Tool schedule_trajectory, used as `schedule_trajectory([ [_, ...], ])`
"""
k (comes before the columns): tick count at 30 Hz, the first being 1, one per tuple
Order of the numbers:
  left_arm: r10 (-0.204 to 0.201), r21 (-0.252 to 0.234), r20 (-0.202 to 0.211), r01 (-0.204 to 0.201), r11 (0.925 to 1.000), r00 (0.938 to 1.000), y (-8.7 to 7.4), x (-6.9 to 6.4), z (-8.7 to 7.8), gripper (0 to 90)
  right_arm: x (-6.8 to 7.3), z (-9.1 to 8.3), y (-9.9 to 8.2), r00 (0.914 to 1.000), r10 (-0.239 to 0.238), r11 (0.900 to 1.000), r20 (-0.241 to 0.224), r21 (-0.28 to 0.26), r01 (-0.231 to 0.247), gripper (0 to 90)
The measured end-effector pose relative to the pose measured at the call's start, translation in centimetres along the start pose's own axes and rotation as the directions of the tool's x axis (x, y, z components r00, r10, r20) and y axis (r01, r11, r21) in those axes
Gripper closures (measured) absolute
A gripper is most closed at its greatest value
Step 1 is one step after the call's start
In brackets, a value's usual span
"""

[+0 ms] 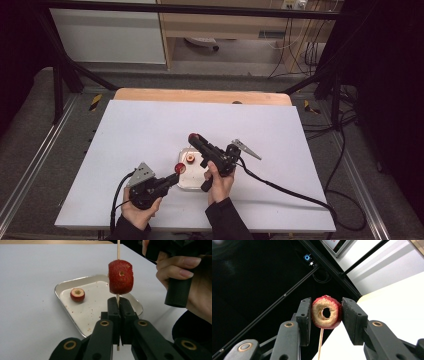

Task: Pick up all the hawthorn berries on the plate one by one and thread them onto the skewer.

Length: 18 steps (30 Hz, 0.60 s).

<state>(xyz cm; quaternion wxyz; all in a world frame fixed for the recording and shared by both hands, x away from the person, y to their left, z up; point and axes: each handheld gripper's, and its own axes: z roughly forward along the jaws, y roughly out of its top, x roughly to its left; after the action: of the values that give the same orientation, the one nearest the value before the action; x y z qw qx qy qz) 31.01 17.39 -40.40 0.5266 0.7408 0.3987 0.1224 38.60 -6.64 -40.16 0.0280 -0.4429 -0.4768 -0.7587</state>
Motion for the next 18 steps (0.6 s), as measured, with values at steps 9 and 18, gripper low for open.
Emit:
schedule_trajectory([
  [9, -0.025, 0.01, 0.001, 0.025, 0.9996, 0.9997, -0.1, -0.1, 0.3, 88.5, 0.2, -0.1, -0.5, 0.9999, -0.011, 0.9999, 0.006, -0.007, 0.011, 61.6],
  [18, -0.032, 0.004, -0.001, 0.032, 0.9995, 0.9995, -0.3, -0.2, 0.9, 88.5, 0.1, -0.2, -1.4, 0.9999, 0.013, 0.9999, 0.006, 0.002, -0.013, 61.7],
])
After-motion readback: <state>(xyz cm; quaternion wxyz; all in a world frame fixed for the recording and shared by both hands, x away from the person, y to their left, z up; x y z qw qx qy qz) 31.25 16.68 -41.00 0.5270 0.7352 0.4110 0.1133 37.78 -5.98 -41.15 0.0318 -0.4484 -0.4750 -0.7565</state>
